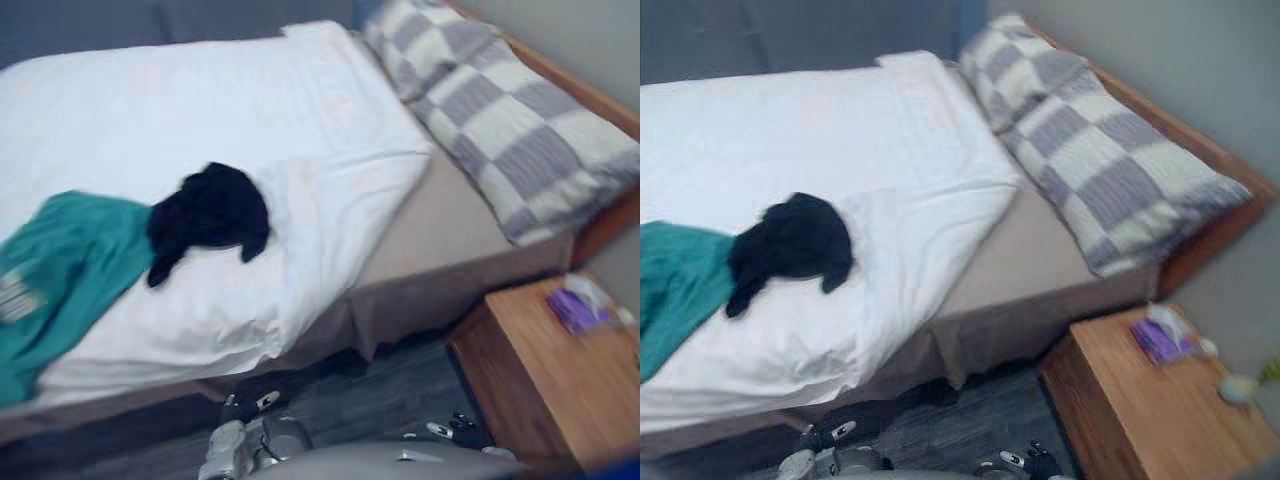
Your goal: Tidy the bed and pick cloth on bed and put in laundry
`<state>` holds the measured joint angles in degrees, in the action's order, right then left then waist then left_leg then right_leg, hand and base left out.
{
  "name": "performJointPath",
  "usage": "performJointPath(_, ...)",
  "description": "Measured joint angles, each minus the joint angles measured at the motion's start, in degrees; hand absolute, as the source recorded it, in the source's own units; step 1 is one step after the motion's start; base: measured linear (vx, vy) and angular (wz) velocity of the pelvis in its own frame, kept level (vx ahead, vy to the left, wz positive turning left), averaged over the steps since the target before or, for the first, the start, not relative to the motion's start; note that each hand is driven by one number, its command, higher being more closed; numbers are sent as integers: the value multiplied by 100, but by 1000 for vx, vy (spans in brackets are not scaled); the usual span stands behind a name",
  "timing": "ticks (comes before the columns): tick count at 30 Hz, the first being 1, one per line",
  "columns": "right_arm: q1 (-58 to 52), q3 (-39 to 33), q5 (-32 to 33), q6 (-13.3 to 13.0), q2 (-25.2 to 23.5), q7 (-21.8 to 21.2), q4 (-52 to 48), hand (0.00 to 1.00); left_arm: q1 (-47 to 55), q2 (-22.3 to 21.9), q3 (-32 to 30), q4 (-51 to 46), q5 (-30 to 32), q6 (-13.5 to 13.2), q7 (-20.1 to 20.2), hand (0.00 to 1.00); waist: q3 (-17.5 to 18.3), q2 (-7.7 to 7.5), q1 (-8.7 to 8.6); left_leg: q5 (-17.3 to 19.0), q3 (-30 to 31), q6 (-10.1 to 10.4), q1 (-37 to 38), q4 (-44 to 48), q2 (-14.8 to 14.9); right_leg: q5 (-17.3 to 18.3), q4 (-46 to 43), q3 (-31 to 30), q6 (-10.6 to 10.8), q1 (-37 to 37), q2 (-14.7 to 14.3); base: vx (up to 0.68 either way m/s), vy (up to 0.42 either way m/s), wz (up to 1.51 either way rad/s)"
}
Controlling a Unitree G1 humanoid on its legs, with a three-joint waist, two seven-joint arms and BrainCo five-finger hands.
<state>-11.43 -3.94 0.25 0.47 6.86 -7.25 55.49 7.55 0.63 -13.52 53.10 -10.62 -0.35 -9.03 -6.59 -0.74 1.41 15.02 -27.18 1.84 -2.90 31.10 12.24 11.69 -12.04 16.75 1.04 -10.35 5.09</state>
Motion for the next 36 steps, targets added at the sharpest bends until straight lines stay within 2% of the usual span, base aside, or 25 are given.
performJointPath(1, 47, -14, -8, -4, -37, -7, -3, 0, 55, 58, -1, 6, -1, 0, -10, 0, 95, -91, -35, 32, 24, -18, 140, -586, -268, 32, 1, -52, 46, 85, 92, 117, 226, 36)
performJointPath(2, 62, -24, -13, -16, -99, -22, -15, 0, 59, 96, -2, 12, -4, 7, -7, 0, 130, -148, -41, 14, 27, -49, 217, -889, -397, 39, 16, -64, 60, 139, 130, 73, 129, 31)
performJointPath(3, 74, -82, -23, -35, -182, -51, -11, 0, 51, 166, -3, 54, -3, 11, 7, 0, 184, -262, -55, -149, 68, -207, 262, -1366, -610, 23, 48, -63, 83, 238, 193, 24, 54, 22)
performJointPath(4, 73, -114, -24, -40, -220, -58, 1, 0, 48, 189, -2, 60, -2, 10, 18, 0, 185, -312, -58, -257, 89, -214, 301, -1523, -692, 11, 63, -64, 100, 243, 228, 16, 43, 29)
performJointPath(5, 40, -186, -25, -50, -262, -74, 24, 0, 49, 216, 5, 115, 1, 1, 44, 0, 214, -364, -63, -555, 131, -223, 494, -2030, -909, -28, 106, -89, 163, 234, 314, 6, 12, 27)
performJointPath(6, 40, -216, -27, -96, -260, -113, 60, 0, 50, 218, 14, 184, 2, -11, 66, 0, 225, -346, -75, -839, 189, -242, 728, -2555, -1088, -28, 115, -175, 166, 220, 335, 7, 7, 26)
performJointPath(7, 40, -224, -24, -106, -252, -129, 60, 0, 54, 217, 25, 216, 1, -14, 95, 0, 232, -330, -82, -935, 240, -252, 802, -2748, -1138, -29, 115, -182, 166, 207, 338, -14, -12, 31)
performJointPath(9, 36, -215, 36, -230, -208, -165, 74, 0, 67, 243, 189, 338, 4, -26, 193, 0, 282, -253, -176, -1467, 435, -268, 1091, -3645, -1310, 1, 100, -164, 209, 222, 341, -40, -37, 42)
performJointPath(13, 38, -31, 435, -559, -193, -257, 254, 0, 46, 388, 417, 399, 17, -6, 415, 0, 246, -390, -253, -1673, 740, -342, 1023, -3720, -1539, 522, -119, 63, 346, 234, 593, -97, -49, 44)
performJointPath(15, 28, 9, 506, -649, -137, -344, 288, 0, 48, 378, 442, 390, 136, -12, 543, 0, 239, -326, -253, -1619, 732, -310, 1013, -3716, -1635, 603, -234, 151, 482, 232, 694, -54, 55, 42)
performJointPath(17, 26, 41, 515, -668, -133, -378, 288, 0, 48, 422, 445, 374, 174, -13, 660, 0, 233, -360, -273, -1508, 739, -381, 985, -3718, -1656, 664, -402, 121, 620, 298, 748, -14, 68, 22)
performJointPath(18, 33, 177, 544, -715, -97, -378, 284, 0, 47, 440, 477, 315, 313, -16, 676, 0, 170, -374, -287, -1482, 851, -472, 974, -3717, -1637, 497, -793, -168, 601, 406, 694, -17, 81, 13)
performJointPath(19, 96, 241, 722, -742, -57, -388, 239, 0, 40, 469, 611, 351, 442, -7, 702, 0, 100, -244, -390, -1507, 957, -505, 1002, -3716, -1479, 281, -1376, -500, 489, 722, 540, -50, 99, 19)
performJointPath(20, 86, 239, 764, -762, -48, -388, 222, 0, 39, 489, 646, 356, 470, -3, 730, 0, 99, -192, -431, -1508, 994, -497, 998, -3716, -1407, 324, -1376, -636, 391, 794, 426, -78, 120, 39)
performJointPath(21, 55, 272, 834, -781, -73, -388, 151, 0, 37, 559, 679, 390, 504, 0, 804, 0, 84, -262, -519, -1502, 1071, -445, 991, -3719, -1255, 346, -847, -1060, 265, 787, 103, -65, 85, 28)
performJointPath(22, 46, 292, 870, -781, -145, -388, 145, 0, 22, 594, 679, 386, 503, 0, 833, 0, 77, -339, -515, -1501, 1070, -428, 992, -3719, -1250, 263, -644, -1148, 211, 788, 68, -14, 35, 25)
performJointPath(23, 24, 358, 893, -768, -232, -389, 150, 0, -37, 660, 677, 391, 509, 13, 893, 0, 69, -539, -495, -1517, 1056, -376, 1008, -3719, -1306, -168, -291, -1160, 88, 798, 108, 83, -53, 6)
performJointPath(24, -37, 402, 939, -754, -268, -430, 142, 0, -89, 598, 668, 409, 521, 30, 900, 0, 98, -566, -480, -1492, 1015, -334, 1040, -3719, -1316, -201, -195, -1151, 138, 758, 129, 91, -54, -2)
performJointPath(27, -69, 480, 967, -757, -187, -483, 119, 0, -80, 520, 671, 425, 559, 30, 897, 0, 152, -431, -461, -1433, 813, -255, 1029, -3720, -1320, -204, 125, -1286, 136, 710, 106, 105, -22, -38)
performJointPath(30, -23, 441, 949, -759, -87, -383, 43, 0, -87, 444, 712, 444, 486, 202, 869, 0, 150, -227, -522, -1445, 694, -261, 1105, -3720, -1303, -220, 432, -1363, 159, 555, 92, 94, -49, -27)
performJointPath(33, -10, 429, 823, -557, 1, -303, 55, 0, -87, 441, 957, 438, 421, 277, 873, 0, 188, -115, -512, -1439, 699, -197, 1191, -3721, -1235, -199, 541, -1305, 127, 382, 28, 54, -71, 8)
performJointPath(36, 29, 430, 729, -356, 48, -305, 58, 0, -83, 458, 1092, 437, 303, 360, 874, 0, 231, -95, -493, -1499, 696, -97, 1186, -3722, -1148, -179, 559, -1264, 91, 381, -52, 32, -90, 9)
